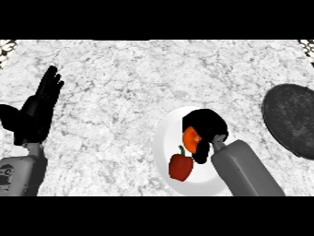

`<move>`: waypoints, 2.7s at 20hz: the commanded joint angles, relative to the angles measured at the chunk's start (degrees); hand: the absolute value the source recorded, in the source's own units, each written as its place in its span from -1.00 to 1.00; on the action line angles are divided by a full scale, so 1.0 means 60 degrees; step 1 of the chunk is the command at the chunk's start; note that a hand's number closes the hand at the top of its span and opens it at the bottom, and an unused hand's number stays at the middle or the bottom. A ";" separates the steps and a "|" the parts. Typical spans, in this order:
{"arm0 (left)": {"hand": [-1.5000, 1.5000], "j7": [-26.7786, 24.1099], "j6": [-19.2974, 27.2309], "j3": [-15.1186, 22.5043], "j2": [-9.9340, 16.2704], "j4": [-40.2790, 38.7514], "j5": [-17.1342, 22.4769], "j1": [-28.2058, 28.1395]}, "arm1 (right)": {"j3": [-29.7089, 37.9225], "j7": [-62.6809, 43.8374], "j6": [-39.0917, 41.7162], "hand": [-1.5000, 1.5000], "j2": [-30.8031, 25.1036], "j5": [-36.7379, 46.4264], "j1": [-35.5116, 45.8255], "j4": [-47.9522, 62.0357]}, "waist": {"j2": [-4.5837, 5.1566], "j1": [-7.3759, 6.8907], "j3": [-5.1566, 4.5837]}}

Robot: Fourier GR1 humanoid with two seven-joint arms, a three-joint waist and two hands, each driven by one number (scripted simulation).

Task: Pick the squash from the plate and place it in the pan

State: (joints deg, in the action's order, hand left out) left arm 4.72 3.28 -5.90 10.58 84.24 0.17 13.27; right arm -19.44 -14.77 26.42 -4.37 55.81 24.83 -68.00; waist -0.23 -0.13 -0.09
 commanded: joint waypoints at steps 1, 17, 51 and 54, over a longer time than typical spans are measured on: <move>0.00 -0.0483 -0.0026 -0.0168 0.0005 -0.0483 -0.0100 0.0108 | -0.0011 0.0415 -0.0759 1.00 0.0105 0.0373 -0.0472 -0.0005 | 0.0040 0.0020 0.0016; 0.00 0.0305 -0.0394 -0.0406 0.0296 0.0167 0.0421 0.0067 | -0.3328 -0.5693 -0.3286 1.00 0.0567 0.3694 -0.3514 -0.7408 | -0.0047 0.0171 0.0013; 0.00 -0.0374 -0.0646 -0.0287 0.0196 -0.0411 0.0201 0.0064 | 0.7243 0.3423 -0.8290 1.00 -0.4409 -0.1878 0.0392 0.3568 | 0.0157 -0.0310 0.0041; 0.00 -0.0183 -0.0290 0.0087 -0.0229 0.0113 -0.0042 -0.0145 | 0.7365 0.4592 -0.9212 1.00 -0.4224 -0.1873 0.0554 0.5286 | 0.0154 -0.0347 0.0050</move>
State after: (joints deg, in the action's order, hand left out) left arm 4.04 1.65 -6.10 9.96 83.50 -0.02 14.30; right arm 22.83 5.16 -23.13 -29.42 45.07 24.99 -49.41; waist 0.63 -1.79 0.16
